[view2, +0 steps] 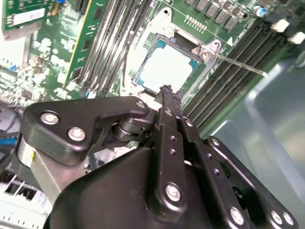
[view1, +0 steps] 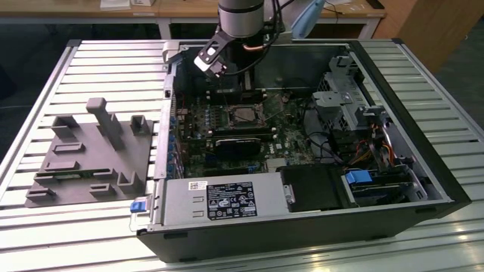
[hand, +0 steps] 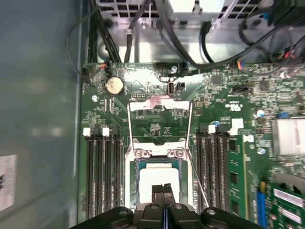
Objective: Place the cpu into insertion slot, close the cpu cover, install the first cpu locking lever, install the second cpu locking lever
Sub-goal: 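Place the cpu into insertion slot, then close the cpu cover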
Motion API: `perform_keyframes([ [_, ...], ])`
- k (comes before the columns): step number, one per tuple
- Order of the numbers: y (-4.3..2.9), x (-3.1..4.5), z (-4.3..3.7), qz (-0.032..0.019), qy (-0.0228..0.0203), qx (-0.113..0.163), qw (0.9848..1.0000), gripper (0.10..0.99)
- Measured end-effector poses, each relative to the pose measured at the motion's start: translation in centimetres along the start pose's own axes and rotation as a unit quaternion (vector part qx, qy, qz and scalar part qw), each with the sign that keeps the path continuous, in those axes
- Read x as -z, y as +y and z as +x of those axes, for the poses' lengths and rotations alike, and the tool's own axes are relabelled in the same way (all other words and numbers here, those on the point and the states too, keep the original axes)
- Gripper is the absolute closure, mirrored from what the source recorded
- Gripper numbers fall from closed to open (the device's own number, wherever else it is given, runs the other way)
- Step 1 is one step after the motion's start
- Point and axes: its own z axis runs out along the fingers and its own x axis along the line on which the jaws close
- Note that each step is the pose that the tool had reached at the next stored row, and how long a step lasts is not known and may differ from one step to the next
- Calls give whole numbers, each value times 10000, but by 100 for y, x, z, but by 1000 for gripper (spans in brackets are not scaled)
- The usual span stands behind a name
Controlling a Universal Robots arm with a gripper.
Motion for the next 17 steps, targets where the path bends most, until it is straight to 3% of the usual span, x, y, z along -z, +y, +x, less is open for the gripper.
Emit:
perform_keyframes([
  [3, 8, 68, -1, 0, 0, 0, 10000, 984],
  [17, 9, 76, -1, 0, 0, 0, 10000, 984],
])
